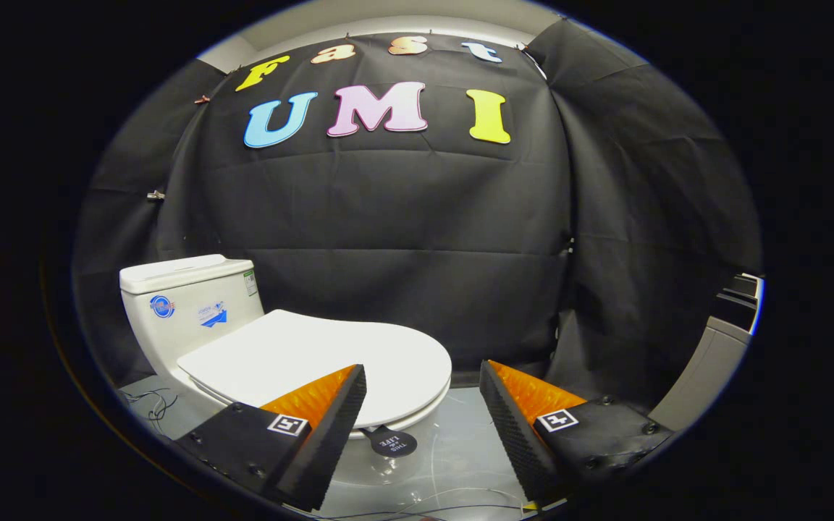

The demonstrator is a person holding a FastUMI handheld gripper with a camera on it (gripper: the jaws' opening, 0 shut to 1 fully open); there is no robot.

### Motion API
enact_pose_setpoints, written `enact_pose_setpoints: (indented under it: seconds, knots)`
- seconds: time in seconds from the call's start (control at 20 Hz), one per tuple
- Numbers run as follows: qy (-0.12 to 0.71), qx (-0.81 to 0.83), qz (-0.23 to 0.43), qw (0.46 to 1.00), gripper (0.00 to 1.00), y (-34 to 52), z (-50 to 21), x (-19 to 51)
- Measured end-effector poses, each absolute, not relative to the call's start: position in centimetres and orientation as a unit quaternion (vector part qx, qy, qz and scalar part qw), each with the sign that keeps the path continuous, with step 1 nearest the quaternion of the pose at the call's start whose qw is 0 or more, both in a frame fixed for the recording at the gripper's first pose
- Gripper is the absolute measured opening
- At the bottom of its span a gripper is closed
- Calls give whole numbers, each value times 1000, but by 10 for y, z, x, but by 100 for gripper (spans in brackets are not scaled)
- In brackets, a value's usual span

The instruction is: Open the toilet lid.

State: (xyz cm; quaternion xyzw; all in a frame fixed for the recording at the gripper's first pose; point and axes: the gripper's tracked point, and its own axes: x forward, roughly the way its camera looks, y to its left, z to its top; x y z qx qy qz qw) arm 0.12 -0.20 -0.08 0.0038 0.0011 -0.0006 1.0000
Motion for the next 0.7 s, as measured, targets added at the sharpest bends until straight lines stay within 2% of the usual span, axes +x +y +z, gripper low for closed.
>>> enact_pose_setpoints:
  seconds: [0.45,0.7]
  knots:
    - [36,14,0,999,99,-3,-22,6]
    - [98,85,10,991,99,-1,-58,11]
